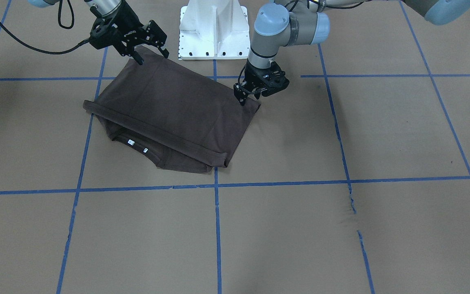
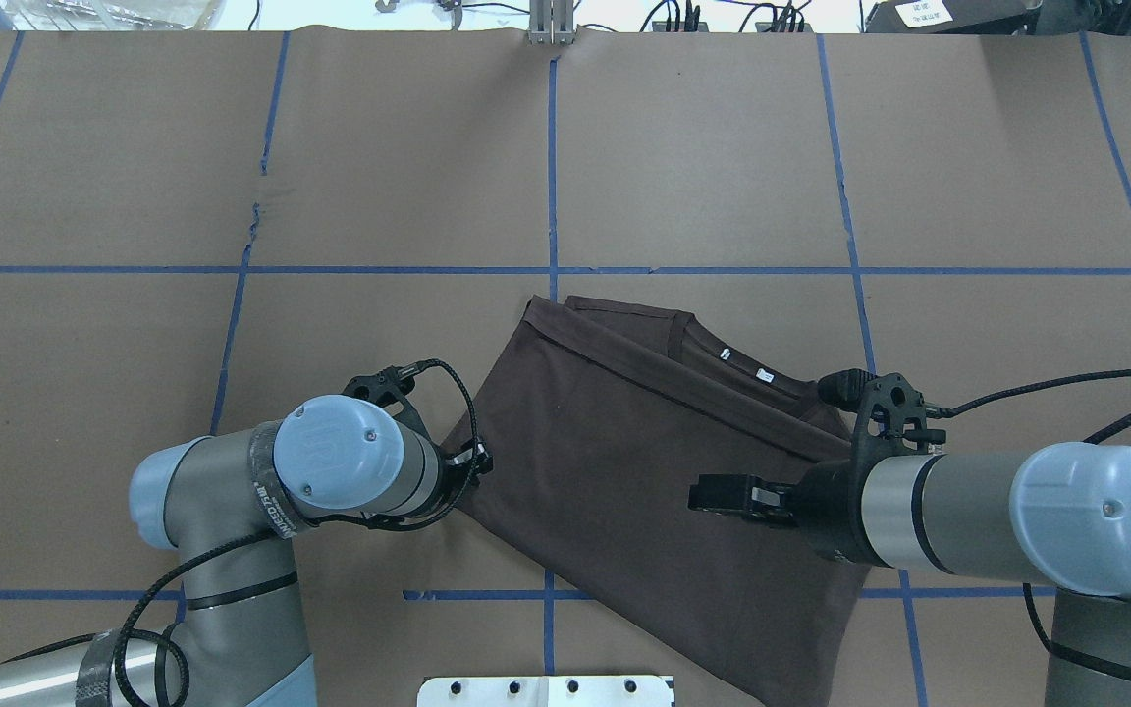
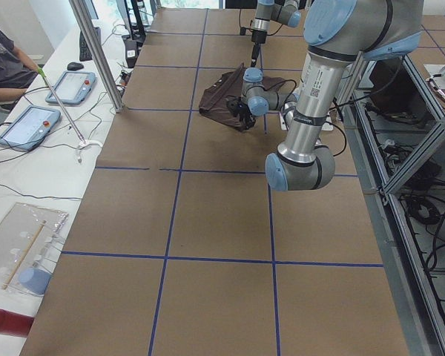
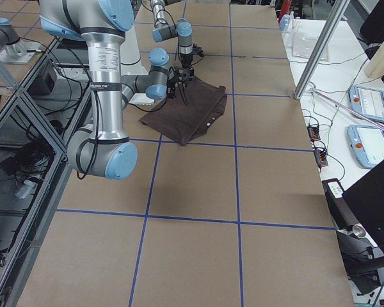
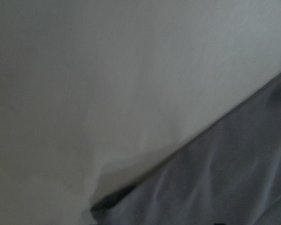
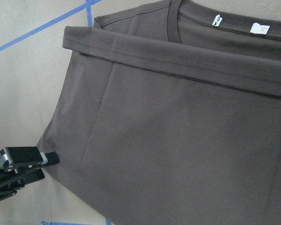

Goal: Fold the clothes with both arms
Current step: 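Lower the left gripper to the shirt corner nearest it while the right gripper holds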

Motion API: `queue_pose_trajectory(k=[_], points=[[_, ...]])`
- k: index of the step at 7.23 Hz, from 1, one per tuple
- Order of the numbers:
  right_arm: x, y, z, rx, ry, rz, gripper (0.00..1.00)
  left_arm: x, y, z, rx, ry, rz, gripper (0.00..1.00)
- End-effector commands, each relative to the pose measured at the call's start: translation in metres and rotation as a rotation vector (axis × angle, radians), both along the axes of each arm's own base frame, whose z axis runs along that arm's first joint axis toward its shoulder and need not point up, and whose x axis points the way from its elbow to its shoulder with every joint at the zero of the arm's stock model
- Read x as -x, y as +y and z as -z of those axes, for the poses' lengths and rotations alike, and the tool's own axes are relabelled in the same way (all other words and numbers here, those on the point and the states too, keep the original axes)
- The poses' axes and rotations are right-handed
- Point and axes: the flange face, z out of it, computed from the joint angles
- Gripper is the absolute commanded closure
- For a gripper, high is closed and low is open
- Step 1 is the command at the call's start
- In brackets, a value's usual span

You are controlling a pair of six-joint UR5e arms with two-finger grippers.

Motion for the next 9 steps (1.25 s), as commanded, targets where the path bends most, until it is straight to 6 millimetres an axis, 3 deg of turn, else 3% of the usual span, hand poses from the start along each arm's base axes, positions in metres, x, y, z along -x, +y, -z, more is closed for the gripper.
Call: queue_pose_trajectory(k=[1,3,5,7,9], points=[[0.002,-0.002,-0.003,0.002,0.006,-0.003,0.0,0.004,-0.004,0.004,-0.013,0.006,0.01,1.0],[0.003,-0.001,-0.004,0.003,0.009,-0.002,0.0,0.016,-0.022,0.007,-0.016,0.01,0.037,1.0],[0.004,-0.003,-0.007,0.004,0.017,-0.004,0.0,0.033,-0.054,0.002,-0.018,-0.001,0.086,1.0],[0.003,-0.008,-0.011,0.007,0.024,-0.014,0.0,0.051,-0.126,-0.009,-0.075,-0.056,0.138,1.0],[-0.001,-0.015,-0.011,0.007,0.024,-0.029,0.0,0.068,-0.234,-0.022,-0.166,-0.113,0.184,1.0]])
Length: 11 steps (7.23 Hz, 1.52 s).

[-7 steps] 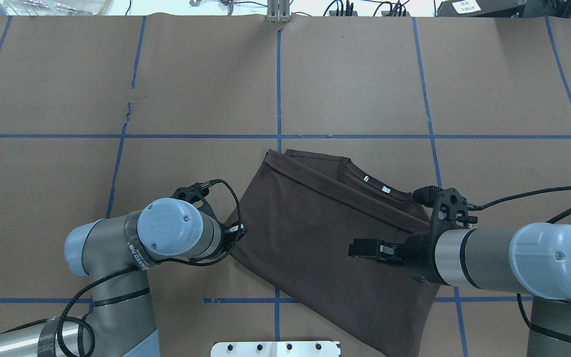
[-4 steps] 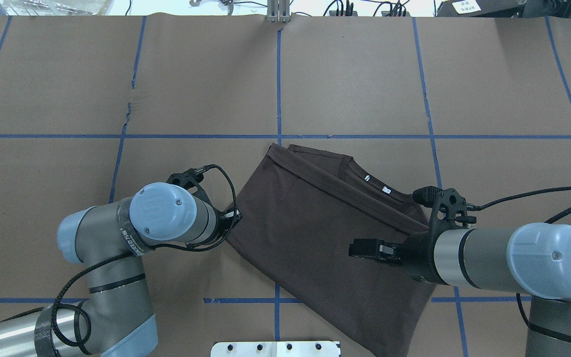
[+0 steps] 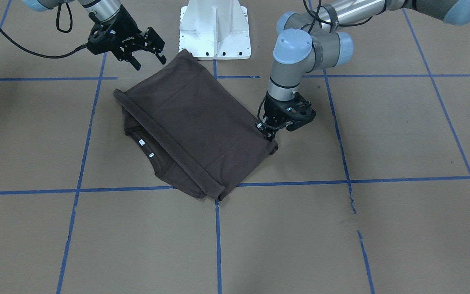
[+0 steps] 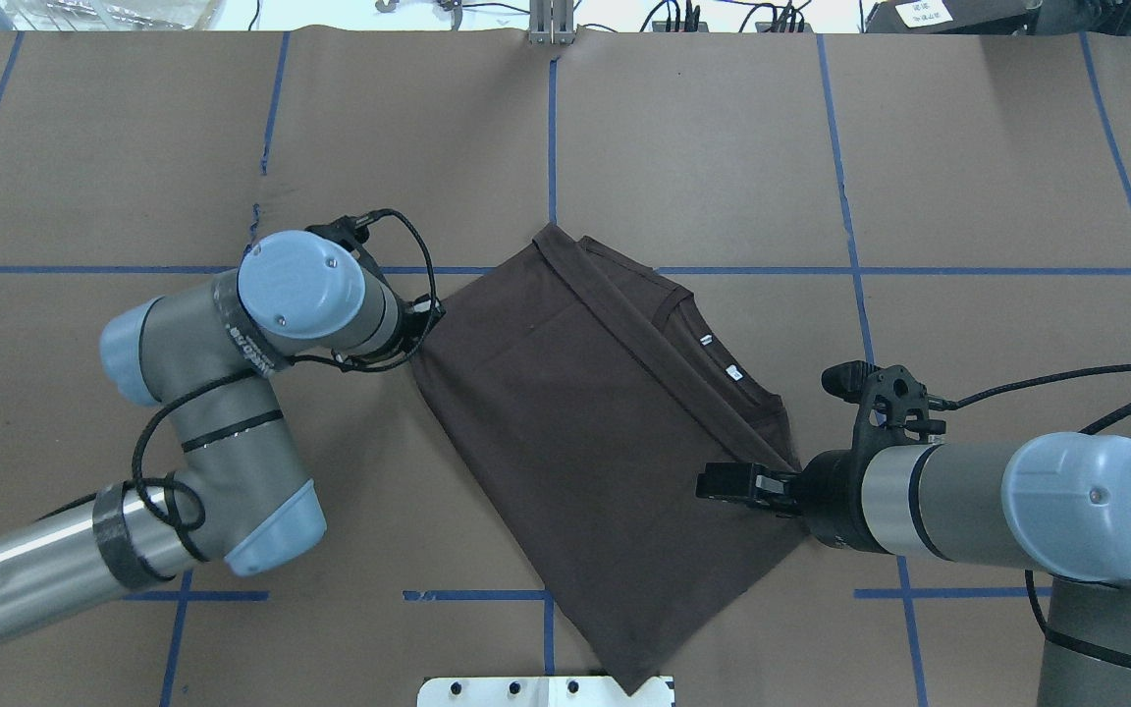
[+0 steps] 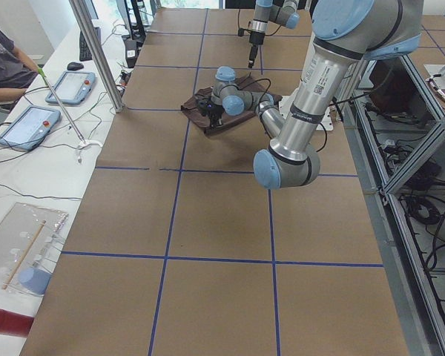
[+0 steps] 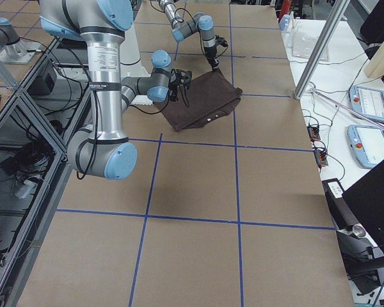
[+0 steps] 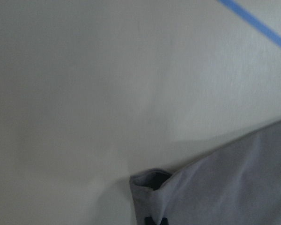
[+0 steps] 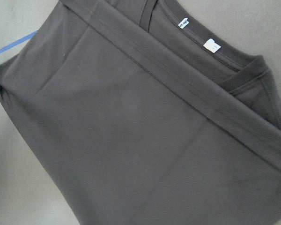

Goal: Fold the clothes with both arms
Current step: 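Rotate the shirt upright with the left gripper pulling its corner away from the robot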

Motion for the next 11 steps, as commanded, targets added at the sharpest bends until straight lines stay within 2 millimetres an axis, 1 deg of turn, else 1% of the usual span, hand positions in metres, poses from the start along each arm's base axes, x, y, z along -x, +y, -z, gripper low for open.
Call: queue_pose_trajectory(k=[1,2,3,4,5,6,7,8,9,10,11], points=[[-0.002,-0.006,-0.001,0.0,0.003,-0.014,0.0,0.02,-0.115,-0.006,-0.111,-0.038,0.043,1.0],[-0.003,-0.009,-0.003,-0.001,0.008,-0.02,0.0,0.017,-0.16,0.017,-0.163,-0.034,0.053,1.0],[-0.003,-0.01,-0.005,-0.002,0.013,-0.021,0.0,0.007,-0.182,0.032,-0.214,-0.014,0.05,1.0],[-0.001,-0.012,-0.007,-0.002,0.017,-0.022,0.0,-0.006,-0.193,0.03,-0.247,0.017,0.052,1.0],[0.004,-0.017,-0.009,-0.001,0.023,-0.027,0.0,-0.011,-0.199,0.025,-0.26,0.02,0.055,1.0],[0.005,-0.019,-0.012,-0.003,0.03,-0.03,0.0,-0.01,-0.201,0.023,-0.274,0.002,0.079,0.66],[0.002,-0.026,-0.007,-0.002,0.024,-0.043,0.0,-0.006,-0.204,0.024,-0.324,-0.032,0.057,0.01],[0.01,-0.033,-0.008,0.005,0.047,-0.05,0.0,0.013,-0.218,0.021,-0.325,-0.044,0.076,0.0],[0.025,-0.043,-0.001,0.023,0.101,-0.054,0.0,0.041,-0.233,0.024,-0.317,-0.042,0.071,0.0],[0.049,-0.053,0.027,-0.004,0.173,-0.028,0.0,0.055,-0.226,0.028,-0.285,-0.026,-0.007,0.0],[0.078,-0.065,0.059,-0.029,0.279,0.01,0.0,0.083,-0.19,0.032,-0.315,-0.032,-0.057,0.0]])
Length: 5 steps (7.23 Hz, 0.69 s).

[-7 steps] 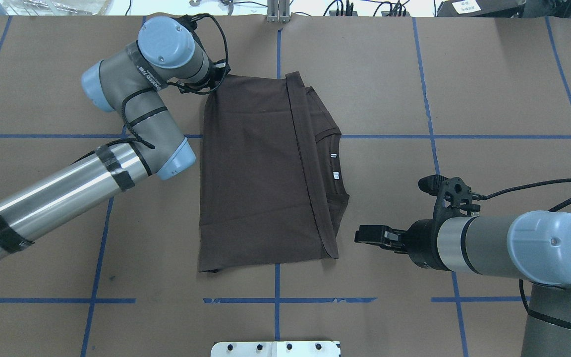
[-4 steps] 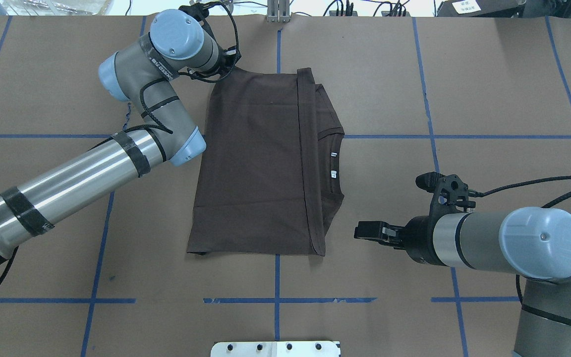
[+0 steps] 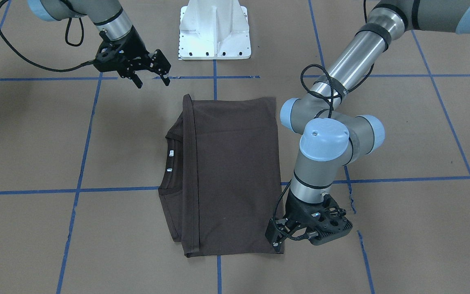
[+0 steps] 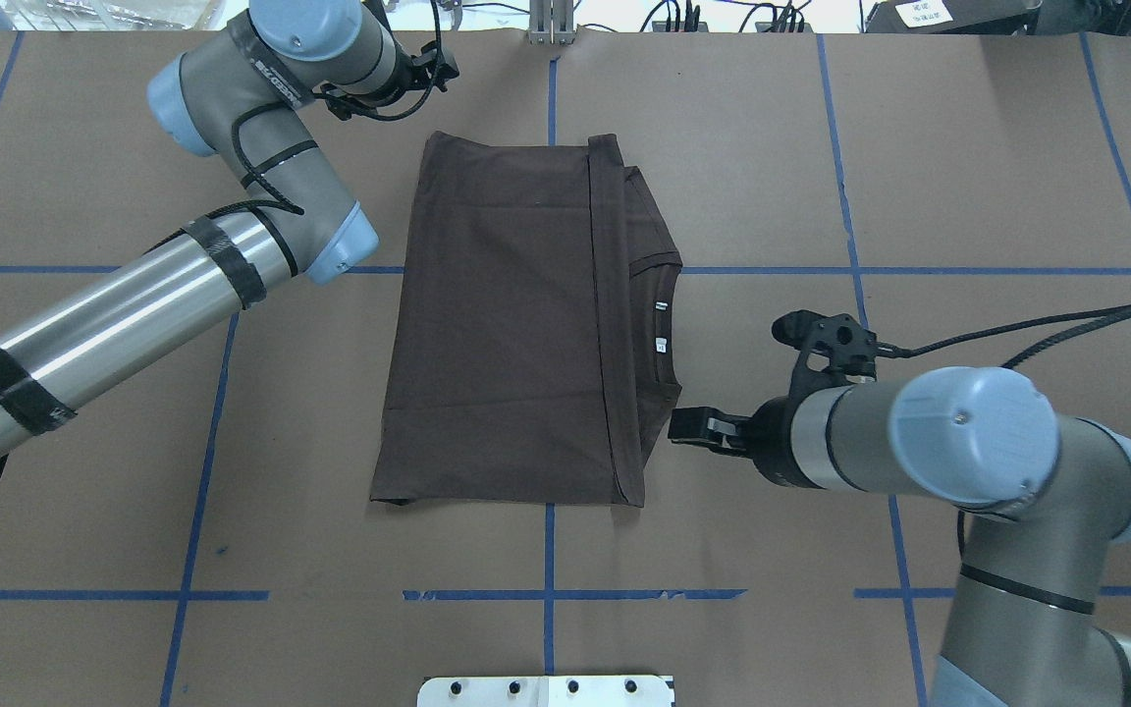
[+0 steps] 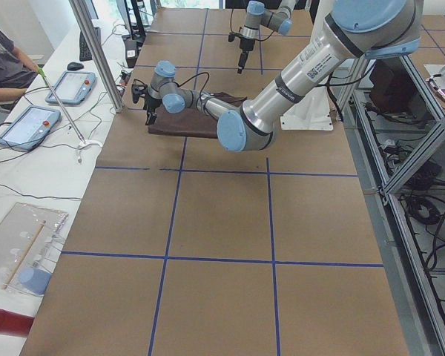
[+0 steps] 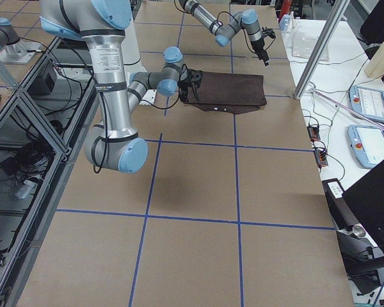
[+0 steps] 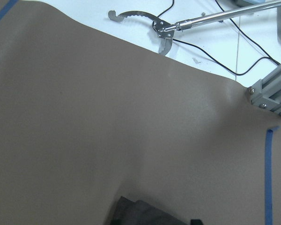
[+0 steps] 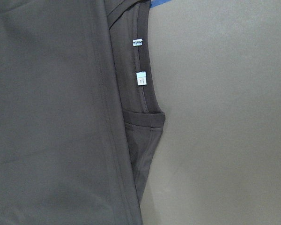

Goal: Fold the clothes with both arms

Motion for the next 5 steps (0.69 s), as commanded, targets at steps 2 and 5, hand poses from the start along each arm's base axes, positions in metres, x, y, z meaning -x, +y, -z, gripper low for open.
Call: queue_pose_trajectory(k=[2,5], points=[[0.077,-0.034,0.054,-0.033,0.223,0.074,0.0,0.088,0.102,0.051,-0.049,-0.036,-0.111,0.0],[0.135,-0.05,0.048,-0.046,0.419,0.197,0.0,0.101,0.134,0.082,-0.023,0.006,-0.175,0.0]])
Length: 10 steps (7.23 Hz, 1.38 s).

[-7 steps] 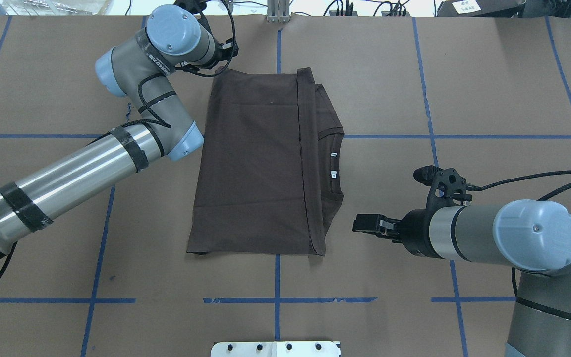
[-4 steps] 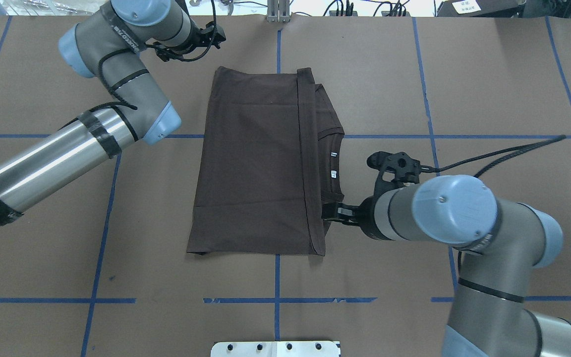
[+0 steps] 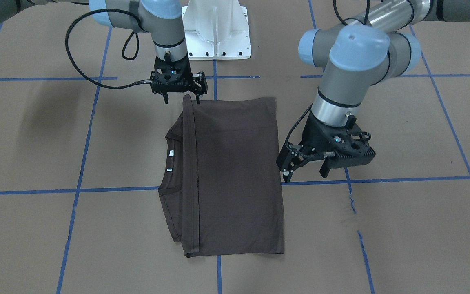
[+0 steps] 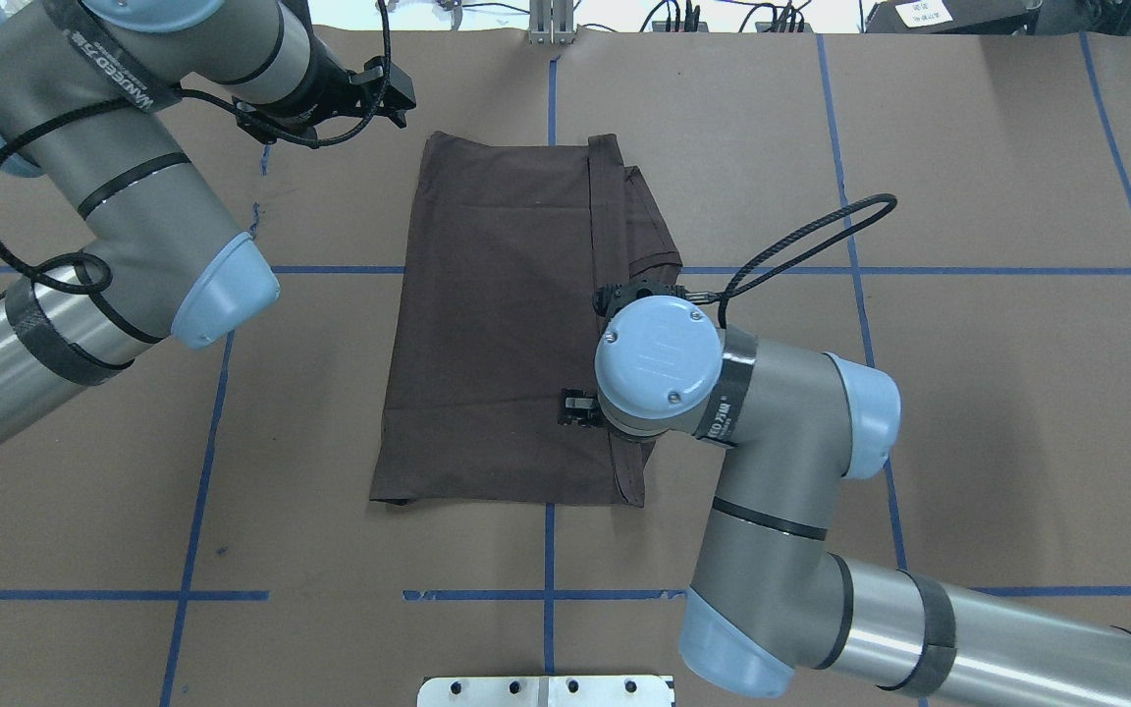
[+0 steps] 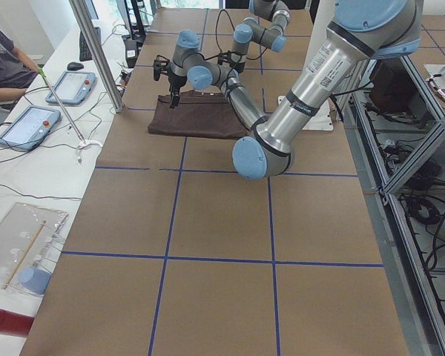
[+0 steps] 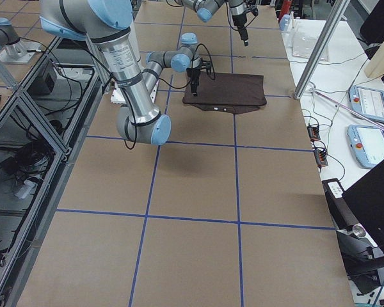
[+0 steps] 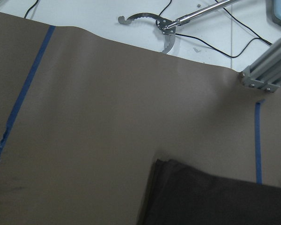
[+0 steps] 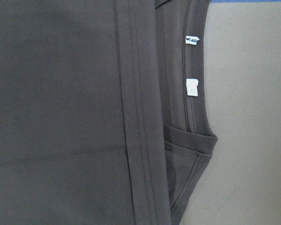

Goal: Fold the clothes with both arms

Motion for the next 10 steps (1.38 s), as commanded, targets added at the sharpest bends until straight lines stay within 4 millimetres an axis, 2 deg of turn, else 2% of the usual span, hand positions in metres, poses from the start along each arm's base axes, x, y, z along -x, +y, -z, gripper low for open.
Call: queue_pose_trajectory(k=[1,3,4,10], points=[[0.026,-0.001,-0.011,-0.005,0.11,0.086,0.0,0.004,0.009,0.005,0.004,0.007,-0.013,0.0],[0.04,-0.003,-0.025,0.014,0.143,0.114,0.0,0.003,0.009,0.001,0.006,0.005,-0.016,0.0],[0.043,-0.001,-0.023,0.013,0.139,0.153,0.0,0.002,0.008,-0.002,0.008,0.002,-0.019,0.0],[0.047,0.0,-0.037,0.044,0.155,0.17,0.0,0.002,0.008,-0.002,0.005,0.002,-0.02,0.0]])
